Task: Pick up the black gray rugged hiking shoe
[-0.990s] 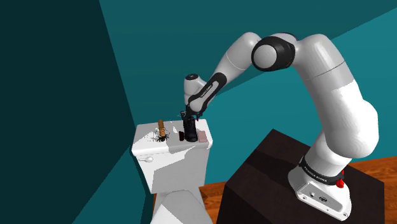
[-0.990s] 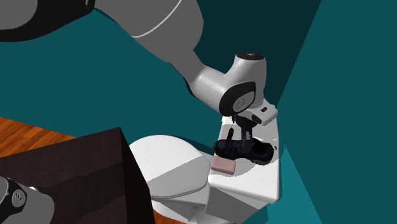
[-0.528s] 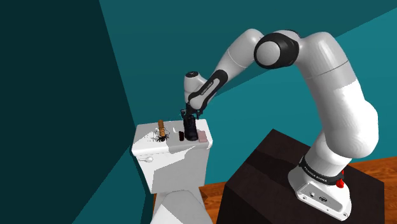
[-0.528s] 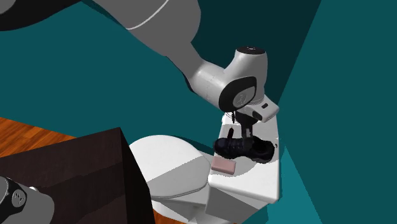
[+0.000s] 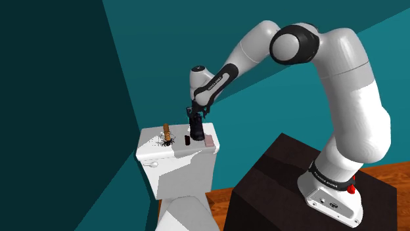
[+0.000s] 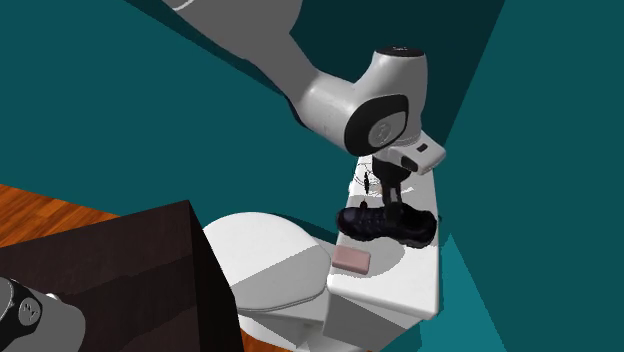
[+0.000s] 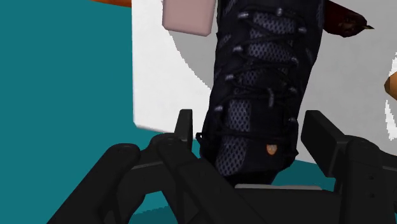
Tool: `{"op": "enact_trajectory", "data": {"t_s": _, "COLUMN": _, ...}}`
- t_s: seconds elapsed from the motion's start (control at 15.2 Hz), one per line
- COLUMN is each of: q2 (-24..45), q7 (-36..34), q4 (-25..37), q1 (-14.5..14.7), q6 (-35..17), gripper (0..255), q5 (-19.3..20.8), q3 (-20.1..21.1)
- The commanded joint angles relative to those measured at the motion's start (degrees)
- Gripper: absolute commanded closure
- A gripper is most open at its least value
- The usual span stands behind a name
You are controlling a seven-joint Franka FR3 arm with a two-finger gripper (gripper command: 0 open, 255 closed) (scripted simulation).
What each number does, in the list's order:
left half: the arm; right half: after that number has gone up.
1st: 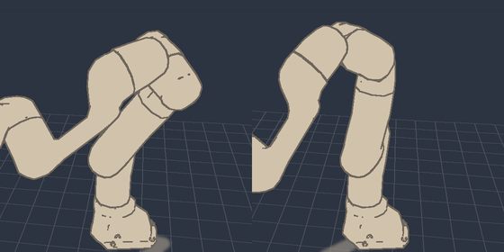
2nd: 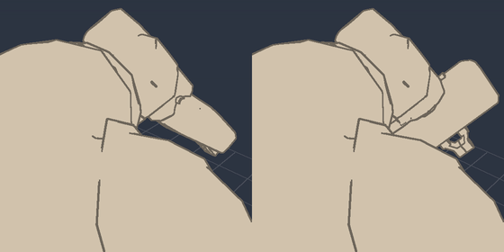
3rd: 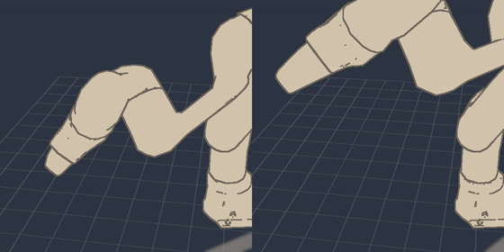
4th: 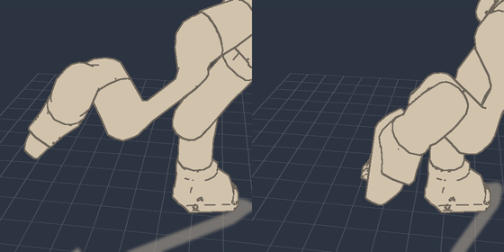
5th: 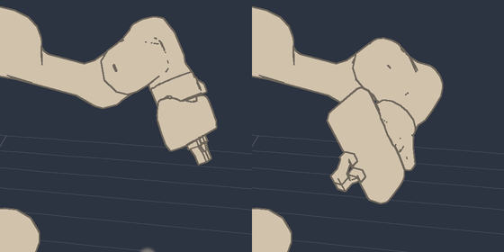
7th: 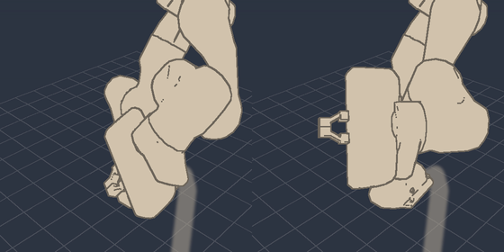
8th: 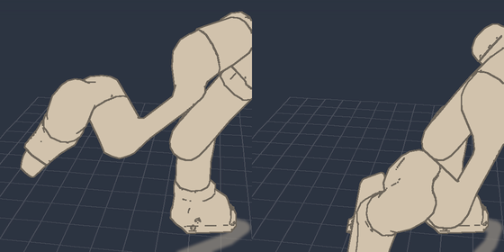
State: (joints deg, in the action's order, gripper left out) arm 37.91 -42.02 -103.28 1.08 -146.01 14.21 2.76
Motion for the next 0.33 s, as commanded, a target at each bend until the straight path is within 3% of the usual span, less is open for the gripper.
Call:
{"op": "enact_trajectory", "data": {"t_s": 0.0, "q2": -1.10, "q7": 0.38, "q4": 0.07, "q1": -0.20, "q6": 1.08, "gripper": 255, "q5": -0.25, "q3": 0.21}}
{"op": "enact_trajectory", "data": {"t_s": 0.26, "q2": -2.34, "q7": 0.65, "q4": -0.12, "q1": -0.33, "q6": 2.14, "gripper": 255, "q5": -0.48, "q3": 0.41}}
